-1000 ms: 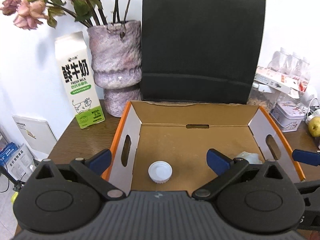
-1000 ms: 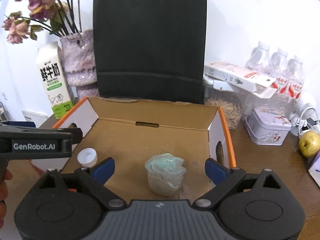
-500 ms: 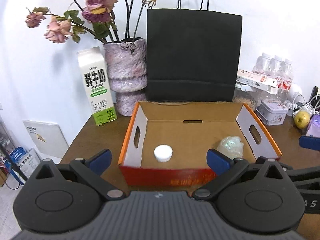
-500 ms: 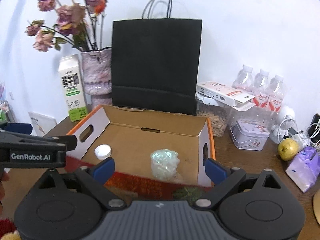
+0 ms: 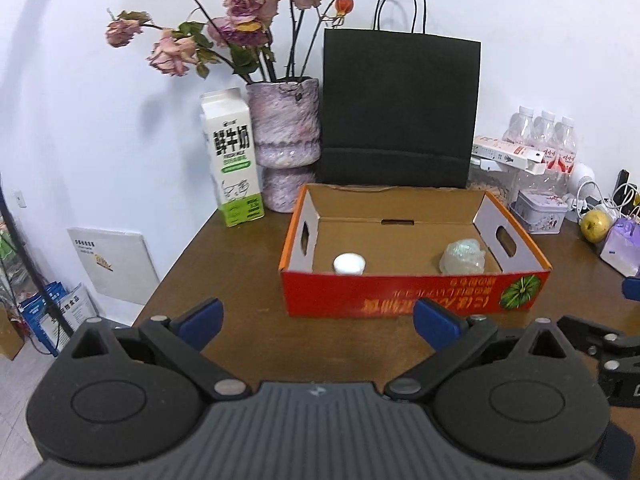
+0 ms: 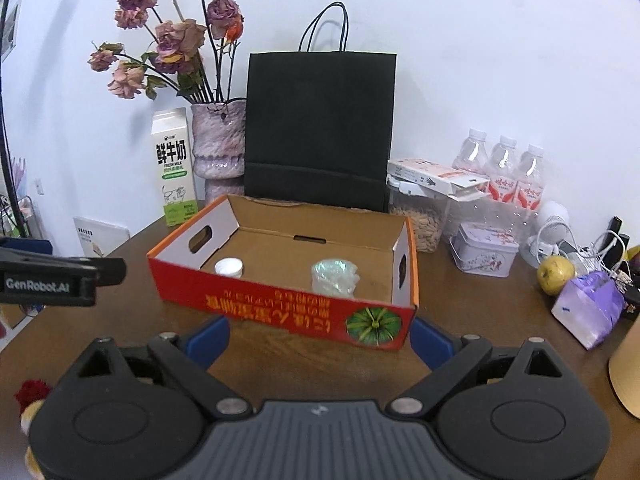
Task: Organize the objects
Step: 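Move both grippers back toward the tissue pack and navy case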
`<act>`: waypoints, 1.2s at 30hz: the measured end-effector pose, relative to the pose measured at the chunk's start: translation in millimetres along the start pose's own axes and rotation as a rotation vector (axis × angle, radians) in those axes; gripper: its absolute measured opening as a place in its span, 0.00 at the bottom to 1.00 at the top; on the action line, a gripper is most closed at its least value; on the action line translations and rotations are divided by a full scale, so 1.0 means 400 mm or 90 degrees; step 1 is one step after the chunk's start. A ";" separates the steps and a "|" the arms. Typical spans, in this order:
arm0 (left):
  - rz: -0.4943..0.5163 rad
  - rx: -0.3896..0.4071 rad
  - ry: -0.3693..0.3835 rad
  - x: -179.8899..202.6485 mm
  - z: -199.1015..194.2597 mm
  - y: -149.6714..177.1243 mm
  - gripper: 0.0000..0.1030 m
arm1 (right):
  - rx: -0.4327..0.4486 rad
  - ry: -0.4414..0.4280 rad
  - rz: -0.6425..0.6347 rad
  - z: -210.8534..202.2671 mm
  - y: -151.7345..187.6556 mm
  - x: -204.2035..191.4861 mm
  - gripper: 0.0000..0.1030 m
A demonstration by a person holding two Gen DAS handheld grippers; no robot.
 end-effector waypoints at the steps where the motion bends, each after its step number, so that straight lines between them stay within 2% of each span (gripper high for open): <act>1: 0.000 0.000 -0.001 -0.005 -0.009 0.009 1.00 | 0.000 0.001 0.000 -0.008 0.008 0.003 0.94; 15: -0.036 0.007 -0.002 -0.075 -0.108 0.132 1.00 | 0.004 0.005 -0.019 -0.092 0.162 0.057 0.94; 28: -0.030 0.024 0.010 -0.092 -0.192 0.247 1.00 | -0.044 -0.001 -0.057 -0.113 0.313 0.115 0.94; 36: -0.025 0.042 0.010 -0.115 -0.218 0.285 1.00 | -0.057 -0.020 -0.060 -0.102 0.365 0.137 0.94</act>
Point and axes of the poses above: each gripper's, at about its wrist camera, not at the fingertips, and z roughly the way its jaws point, x to its right, y to its underside, the point moved 3 cm from there along z, roughly the way its jaws point, and after that the axes turned 5 degrees about y, right-handed, at the moved point
